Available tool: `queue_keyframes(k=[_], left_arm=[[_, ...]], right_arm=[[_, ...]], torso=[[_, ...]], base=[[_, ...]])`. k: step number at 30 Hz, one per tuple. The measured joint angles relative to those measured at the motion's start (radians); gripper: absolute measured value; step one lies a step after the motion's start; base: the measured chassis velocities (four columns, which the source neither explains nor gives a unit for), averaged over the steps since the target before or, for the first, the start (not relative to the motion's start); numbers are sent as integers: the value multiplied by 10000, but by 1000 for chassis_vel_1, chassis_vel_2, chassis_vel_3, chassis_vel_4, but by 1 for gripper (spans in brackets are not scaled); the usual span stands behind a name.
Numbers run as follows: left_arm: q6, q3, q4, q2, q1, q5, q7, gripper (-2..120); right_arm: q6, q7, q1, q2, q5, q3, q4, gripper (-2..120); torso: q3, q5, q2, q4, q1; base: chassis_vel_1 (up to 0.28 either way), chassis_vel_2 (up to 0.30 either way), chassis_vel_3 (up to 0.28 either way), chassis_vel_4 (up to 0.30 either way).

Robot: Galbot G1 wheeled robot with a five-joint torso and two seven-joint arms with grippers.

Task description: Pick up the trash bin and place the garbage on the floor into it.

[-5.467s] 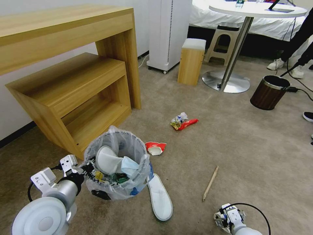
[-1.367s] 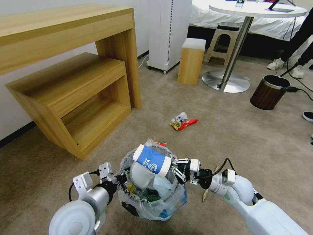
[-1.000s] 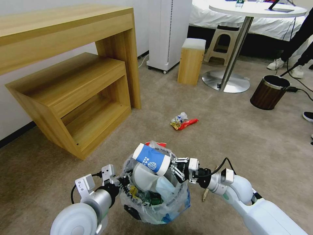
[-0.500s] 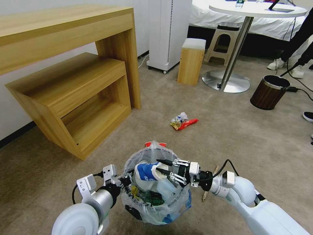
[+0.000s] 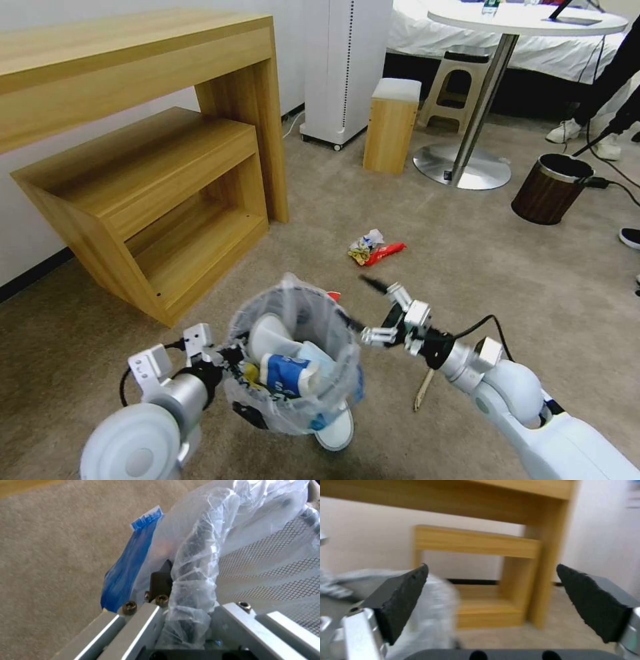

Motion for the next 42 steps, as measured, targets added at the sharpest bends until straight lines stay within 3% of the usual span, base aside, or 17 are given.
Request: queue_keyframes(k=[1,4,5,6,8,12,20,27,33,36,37,42], left_arm=[[0,0,0,0,0,0,0,1],[-63,-226,0,-17,-49,69,0,1],[-63,-226,0,-17,-49,69,0,1],[-118,-312,22,-5,-63,209,1,1],[-237,-408,112,35,-37,691,5,1],[-419,-513,214,21,67,1324,-11,1],[-487,-916,142,39,138,1517,-63,1],[-499,-1293,59,104,183,1504,-64,1],[-533,-1372,-45,122,281,1714,-18,1],[-579,-1286,-188,64,332,1903,35,1],[-579,-1286,-188,64,332,1903,35,1],[-580,-1091,-352,-7,363,1981,41,1]], right_arm=[[0,0,0,0,0,0,0,99],[-908,2380,-230,49,-190,132,500,100],[-908,2380,-230,49,-190,132,500,100],[-1236,3130,-331,98,-212,226,584,100],[-1450,3670,-520,192,-195,598,546,100],[-1001,3682,-882,253,-252,1173,146,100],[-358,3725,-1690,454,-366,1768,-796,100],[-821,4839,-1891,644,-445,1461,-1219,100],[-2020,5685,-1686,774,8,943,-1242,100],[-3707,6449,-1439,826,912,540,-1178,100],[-3707,6449,-1439,826,912,540,-1178,100],[-5878,7183,-917,1048,2409,170,-1337,100]], torso=[[0,0,0,0,0],[0,-1,0,0,0],[0,-1,0,0,0],[0,0,0,-1,0],[0,1,0,-1,0],[0,2,0,1,0],[0,1,0,0,0],[0,2,0,-1,0],[0,-2,0,0,0],[0,-1,0,1,0],[0,-1,0,1,0],[0,0,0,0,0]], base=[[0,0,0,0],[0,0,0,0],[0,0,0,0],[0,0,0,0],[0,0,0,0],[0,0,0,0],[0,0,0,0],[0,0,0,0],[0,0,0,0],[0,0,0,0],[0,0,0,0],[0,0,0,0]])
